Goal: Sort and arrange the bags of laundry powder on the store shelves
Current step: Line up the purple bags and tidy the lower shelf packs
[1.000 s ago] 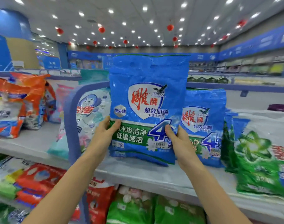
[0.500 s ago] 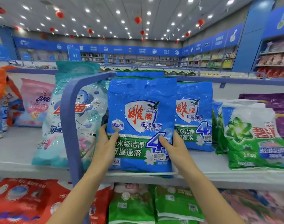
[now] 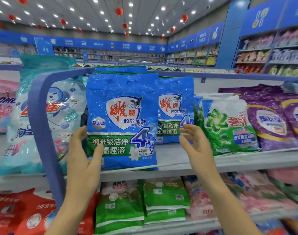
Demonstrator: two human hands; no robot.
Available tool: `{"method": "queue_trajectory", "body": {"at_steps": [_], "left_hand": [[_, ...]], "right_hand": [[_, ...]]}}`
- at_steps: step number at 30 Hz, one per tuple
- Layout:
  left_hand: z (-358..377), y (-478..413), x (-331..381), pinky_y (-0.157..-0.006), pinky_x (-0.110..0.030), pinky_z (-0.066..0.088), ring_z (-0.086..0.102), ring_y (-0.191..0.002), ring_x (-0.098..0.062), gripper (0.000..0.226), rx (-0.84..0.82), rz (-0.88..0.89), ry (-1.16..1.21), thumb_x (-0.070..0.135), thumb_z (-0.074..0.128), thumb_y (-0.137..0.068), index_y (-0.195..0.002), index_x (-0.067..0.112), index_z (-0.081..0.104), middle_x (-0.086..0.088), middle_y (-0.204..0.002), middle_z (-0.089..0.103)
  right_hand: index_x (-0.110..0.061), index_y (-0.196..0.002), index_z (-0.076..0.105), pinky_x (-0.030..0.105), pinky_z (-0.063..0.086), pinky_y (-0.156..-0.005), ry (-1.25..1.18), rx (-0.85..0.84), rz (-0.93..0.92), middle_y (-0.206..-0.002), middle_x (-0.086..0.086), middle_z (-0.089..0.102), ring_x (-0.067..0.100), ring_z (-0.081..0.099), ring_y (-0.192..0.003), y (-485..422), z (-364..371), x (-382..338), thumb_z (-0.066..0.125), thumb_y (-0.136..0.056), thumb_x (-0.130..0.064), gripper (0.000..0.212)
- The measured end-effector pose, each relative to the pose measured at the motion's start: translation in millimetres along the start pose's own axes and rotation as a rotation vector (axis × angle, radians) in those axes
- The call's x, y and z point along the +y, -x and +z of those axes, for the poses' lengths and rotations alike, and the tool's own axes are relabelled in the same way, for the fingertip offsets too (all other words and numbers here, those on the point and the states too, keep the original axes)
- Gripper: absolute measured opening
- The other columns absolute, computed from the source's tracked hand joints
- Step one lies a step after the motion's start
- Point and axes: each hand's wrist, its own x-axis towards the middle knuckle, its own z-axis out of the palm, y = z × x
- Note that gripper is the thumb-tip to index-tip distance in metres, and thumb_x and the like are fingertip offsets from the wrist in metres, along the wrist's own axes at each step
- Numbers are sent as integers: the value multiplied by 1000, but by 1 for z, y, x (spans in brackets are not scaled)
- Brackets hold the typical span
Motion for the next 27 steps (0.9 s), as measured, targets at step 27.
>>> {"method": "queue_trajectory", "body": {"at_steps": [27], "left_hand": [[319, 264, 167, -52, -16, 47, 56, -52, -6, 30, -486, -237, 400, 10, 52, -92, -76, 29, 68, -1, -64, 65]], "right_hand": [[-6, -77, 65, 17, 40, -45, 90, 675, 202, -49, 1, 52, 8, 46, -43, 209, -497, 36, 50, -85, -14, 18]]}}
